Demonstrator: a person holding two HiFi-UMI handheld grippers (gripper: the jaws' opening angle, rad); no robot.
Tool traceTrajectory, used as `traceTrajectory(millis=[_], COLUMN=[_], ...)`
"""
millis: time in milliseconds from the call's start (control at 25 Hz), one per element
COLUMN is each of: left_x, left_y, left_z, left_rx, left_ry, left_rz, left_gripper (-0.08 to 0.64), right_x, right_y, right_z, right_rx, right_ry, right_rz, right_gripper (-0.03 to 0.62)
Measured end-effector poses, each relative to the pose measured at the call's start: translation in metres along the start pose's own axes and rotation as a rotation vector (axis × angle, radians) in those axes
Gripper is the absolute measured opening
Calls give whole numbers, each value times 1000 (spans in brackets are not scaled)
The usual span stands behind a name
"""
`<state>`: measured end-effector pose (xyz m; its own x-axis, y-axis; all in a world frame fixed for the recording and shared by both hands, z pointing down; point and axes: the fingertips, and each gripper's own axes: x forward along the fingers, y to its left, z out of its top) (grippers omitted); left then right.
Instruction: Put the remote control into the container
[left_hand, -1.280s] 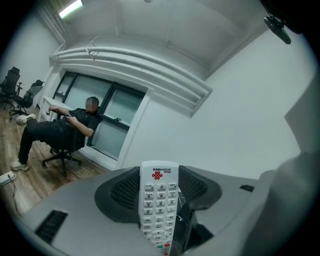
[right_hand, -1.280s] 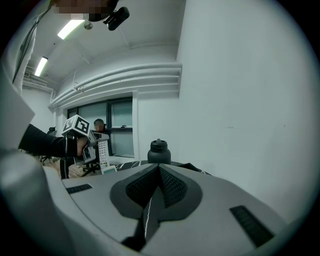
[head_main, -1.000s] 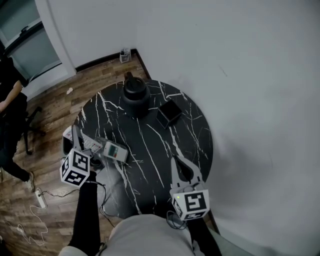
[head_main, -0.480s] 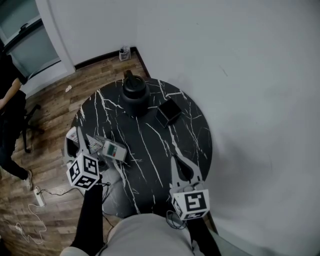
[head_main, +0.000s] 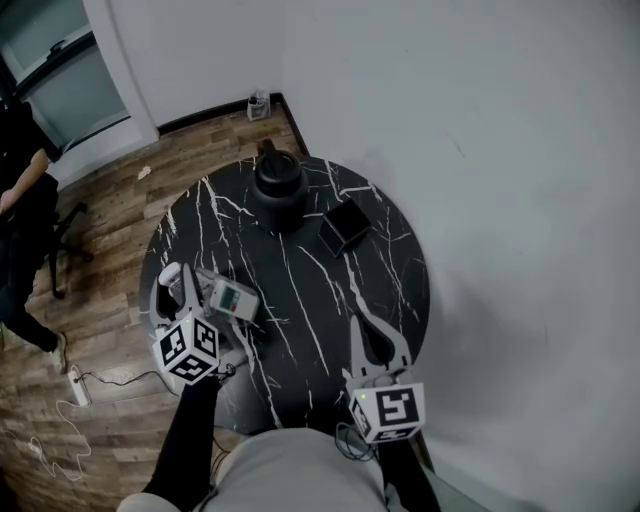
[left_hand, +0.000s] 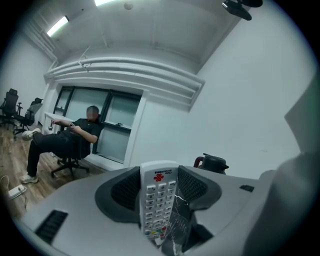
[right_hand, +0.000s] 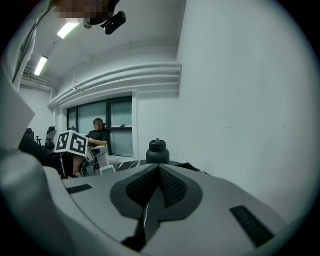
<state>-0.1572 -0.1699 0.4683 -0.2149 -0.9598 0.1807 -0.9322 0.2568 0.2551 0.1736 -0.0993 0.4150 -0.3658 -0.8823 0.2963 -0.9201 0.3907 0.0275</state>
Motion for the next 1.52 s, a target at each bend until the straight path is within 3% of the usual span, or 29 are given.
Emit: traceTrajectory(millis=[400,840,1080,1200,1320,1440,1520], left_x=[-1,0,-13,-25,-43,-66,-80], left_y=[3,8,11,-1,-20,-36,-43], left_z=[-38,-28,17,55,89,114,122], left_rx=[55,158,178,188,259,346,370], left_ry=[144,125,-15,-119,-207,-287,-300], left_rz=[22,38,59,-1,-81,-121,-150], left_gripper=[244,241,241,241,235,145,45], right_x=[-2,-6,-6,-4,-3,-2,-1], right_y=[1,1,3,6,12,17,21], right_z=[1,2,7,10,12,14,18], right_rx=[-2,-2,0,5,-9,-19,-21], right_ry=[-6,-11,-27,-35,-44,-51,-64], right_rz=[6,4,7,7,22,37,47], right_gripper=[5,5,5,5,5,5,5])
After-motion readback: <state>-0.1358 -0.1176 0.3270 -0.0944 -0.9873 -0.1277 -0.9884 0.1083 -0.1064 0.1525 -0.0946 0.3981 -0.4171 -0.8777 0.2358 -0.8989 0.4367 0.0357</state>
